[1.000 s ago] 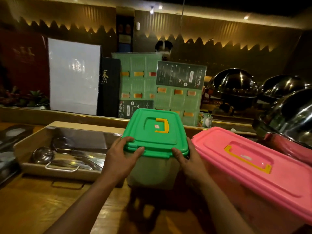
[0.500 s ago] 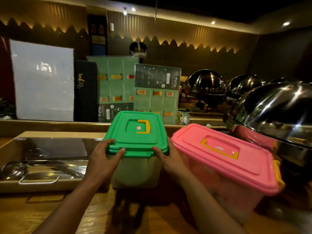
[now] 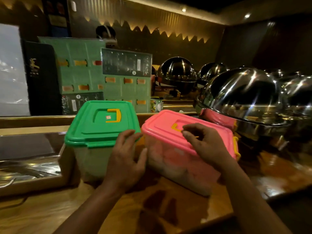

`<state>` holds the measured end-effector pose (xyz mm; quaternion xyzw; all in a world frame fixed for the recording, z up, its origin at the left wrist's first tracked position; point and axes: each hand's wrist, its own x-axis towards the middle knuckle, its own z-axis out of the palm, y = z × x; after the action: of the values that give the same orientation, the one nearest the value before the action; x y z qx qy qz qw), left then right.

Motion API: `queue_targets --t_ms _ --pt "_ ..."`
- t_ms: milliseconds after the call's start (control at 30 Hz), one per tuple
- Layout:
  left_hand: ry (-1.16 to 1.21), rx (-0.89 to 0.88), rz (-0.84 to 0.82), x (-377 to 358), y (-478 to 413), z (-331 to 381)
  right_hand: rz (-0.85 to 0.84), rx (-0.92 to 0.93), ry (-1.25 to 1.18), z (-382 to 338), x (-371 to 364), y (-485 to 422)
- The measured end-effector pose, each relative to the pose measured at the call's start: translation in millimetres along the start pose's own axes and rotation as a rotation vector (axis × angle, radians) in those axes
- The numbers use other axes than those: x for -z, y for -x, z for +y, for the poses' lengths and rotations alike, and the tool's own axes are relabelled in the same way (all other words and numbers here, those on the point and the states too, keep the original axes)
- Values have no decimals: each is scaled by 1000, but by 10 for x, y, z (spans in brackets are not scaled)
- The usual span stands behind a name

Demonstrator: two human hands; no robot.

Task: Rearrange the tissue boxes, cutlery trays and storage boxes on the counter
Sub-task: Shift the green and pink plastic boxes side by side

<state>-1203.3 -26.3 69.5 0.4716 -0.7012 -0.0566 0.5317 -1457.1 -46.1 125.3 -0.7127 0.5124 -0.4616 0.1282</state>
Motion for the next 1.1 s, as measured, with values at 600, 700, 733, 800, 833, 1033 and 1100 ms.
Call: queue_targets --t_ms 600,700,733,800,833,1033,1100 --pt "85 596 -218 -1855 0 1283 -232 -82 216 1805 1299 -240" --pt "58 606 -142 -1839 -114 1096 -358 -7 236 1885 1363 -276" --pt "54 595 -124 -1816 -164 993 -387 8 247 1899 1365 -281" --pt "75 568 -99 -1764 -251 764 -402 11 272 1910 1339 -279" --pt "126 577 -89 -1729 -291 644 -394 10 279 1899 1307 -268" --pt "497 629 -3 -1635 -541 27 -209 -17 161 1769 839 -53" --pt "496 647 47 -1665 -602 -235 -128 -21 195 1751 712 -18"
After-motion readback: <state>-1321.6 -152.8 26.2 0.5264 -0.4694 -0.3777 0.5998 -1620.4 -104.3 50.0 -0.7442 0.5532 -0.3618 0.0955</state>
